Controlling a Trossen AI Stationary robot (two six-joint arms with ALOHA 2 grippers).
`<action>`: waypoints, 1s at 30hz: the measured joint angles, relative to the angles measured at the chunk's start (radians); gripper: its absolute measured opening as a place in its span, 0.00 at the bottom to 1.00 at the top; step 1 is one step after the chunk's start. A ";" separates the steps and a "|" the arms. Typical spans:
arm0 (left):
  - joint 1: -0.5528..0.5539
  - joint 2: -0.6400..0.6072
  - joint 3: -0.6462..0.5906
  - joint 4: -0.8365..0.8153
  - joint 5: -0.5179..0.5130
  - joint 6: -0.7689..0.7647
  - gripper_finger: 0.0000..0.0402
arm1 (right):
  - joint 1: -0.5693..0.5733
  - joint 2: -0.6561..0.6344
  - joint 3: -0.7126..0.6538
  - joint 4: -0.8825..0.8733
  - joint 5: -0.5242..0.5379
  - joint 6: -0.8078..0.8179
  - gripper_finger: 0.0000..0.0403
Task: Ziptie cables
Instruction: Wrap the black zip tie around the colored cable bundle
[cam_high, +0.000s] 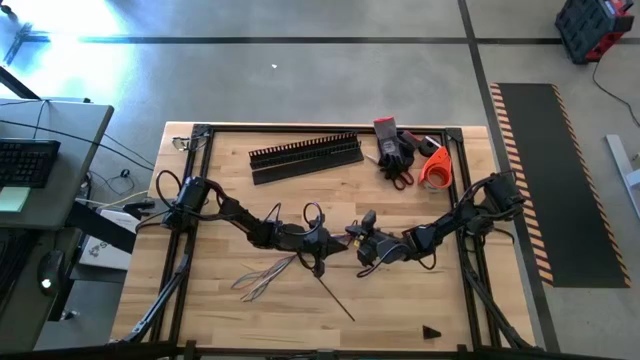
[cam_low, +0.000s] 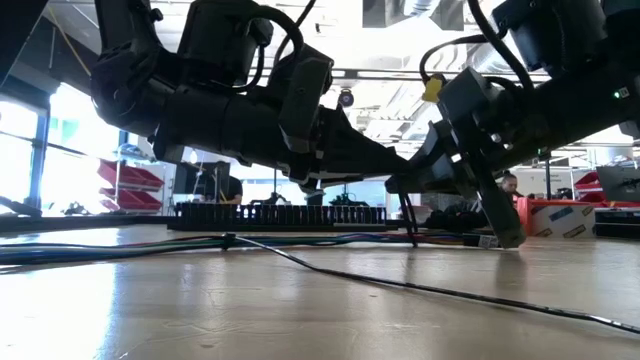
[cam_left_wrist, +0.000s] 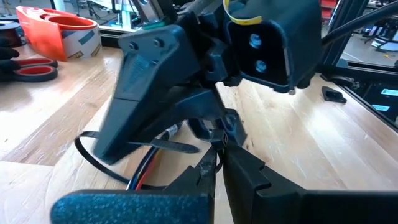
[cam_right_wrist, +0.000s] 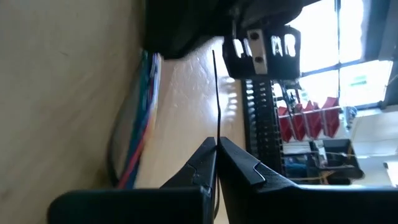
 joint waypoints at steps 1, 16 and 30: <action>0.000 0.000 0.000 0.000 0.000 0.000 0.00 | 0.000 0.000 0.000 0.003 -0.002 0.010 0.00; 0.000 0.000 0.000 0.000 0.000 0.009 0.00 | 0.001 0.000 0.000 0.044 -0.035 0.065 0.00; -0.005 0.000 0.000 0.000 0.000 0.026 0.00 | -0.001 0.000 -0.001 -0.002 -0.064 0.134 0.00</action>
